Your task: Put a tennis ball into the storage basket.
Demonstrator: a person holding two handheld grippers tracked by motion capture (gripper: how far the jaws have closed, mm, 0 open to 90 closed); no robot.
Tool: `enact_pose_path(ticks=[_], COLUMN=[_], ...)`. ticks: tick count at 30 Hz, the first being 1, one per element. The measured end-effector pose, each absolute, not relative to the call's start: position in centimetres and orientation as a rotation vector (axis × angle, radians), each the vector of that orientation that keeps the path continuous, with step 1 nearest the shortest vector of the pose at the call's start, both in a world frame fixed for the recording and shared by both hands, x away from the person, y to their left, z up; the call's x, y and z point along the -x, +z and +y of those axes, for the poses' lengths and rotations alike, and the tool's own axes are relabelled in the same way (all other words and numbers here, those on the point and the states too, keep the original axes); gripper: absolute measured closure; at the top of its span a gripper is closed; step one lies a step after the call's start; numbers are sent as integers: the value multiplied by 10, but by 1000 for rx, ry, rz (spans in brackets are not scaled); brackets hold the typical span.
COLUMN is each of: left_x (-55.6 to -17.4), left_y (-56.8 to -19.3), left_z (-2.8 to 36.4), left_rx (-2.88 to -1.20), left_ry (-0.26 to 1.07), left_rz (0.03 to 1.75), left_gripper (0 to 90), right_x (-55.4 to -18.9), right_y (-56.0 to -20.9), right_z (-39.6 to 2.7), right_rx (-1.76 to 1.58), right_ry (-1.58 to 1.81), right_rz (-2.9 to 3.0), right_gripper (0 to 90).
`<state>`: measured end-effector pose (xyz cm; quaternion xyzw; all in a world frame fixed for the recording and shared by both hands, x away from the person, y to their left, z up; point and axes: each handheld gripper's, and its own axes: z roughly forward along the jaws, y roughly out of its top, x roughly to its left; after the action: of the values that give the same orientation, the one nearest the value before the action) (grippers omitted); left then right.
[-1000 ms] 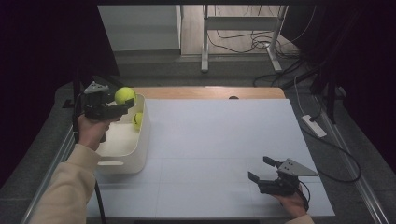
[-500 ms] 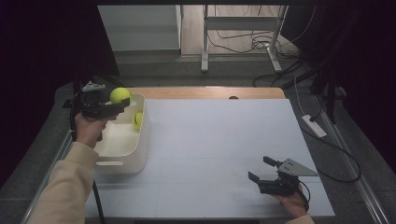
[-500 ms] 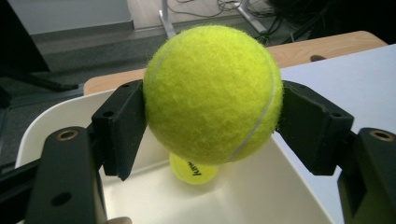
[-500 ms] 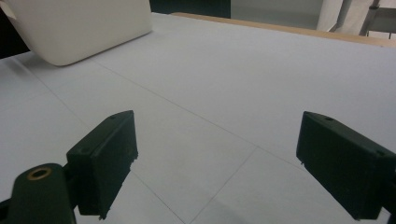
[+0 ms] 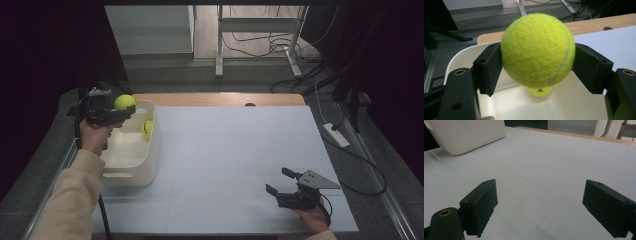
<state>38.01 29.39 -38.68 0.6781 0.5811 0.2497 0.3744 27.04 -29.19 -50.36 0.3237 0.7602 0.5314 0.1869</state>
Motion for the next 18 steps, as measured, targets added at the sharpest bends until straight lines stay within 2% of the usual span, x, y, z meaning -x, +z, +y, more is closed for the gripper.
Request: enact_pose_path(ticks=[18], left_x=[-392], left_y=[-399], left_z=[300], left_rx=[-1758], left_ry=[605], left_rz=[1577], left_gripper=[277], right_x=[-271], right_y=[-504], right_z=[-292], right_rx=[-913], right_ry=[1496], right_rz=[2139], right_gripper=[126])
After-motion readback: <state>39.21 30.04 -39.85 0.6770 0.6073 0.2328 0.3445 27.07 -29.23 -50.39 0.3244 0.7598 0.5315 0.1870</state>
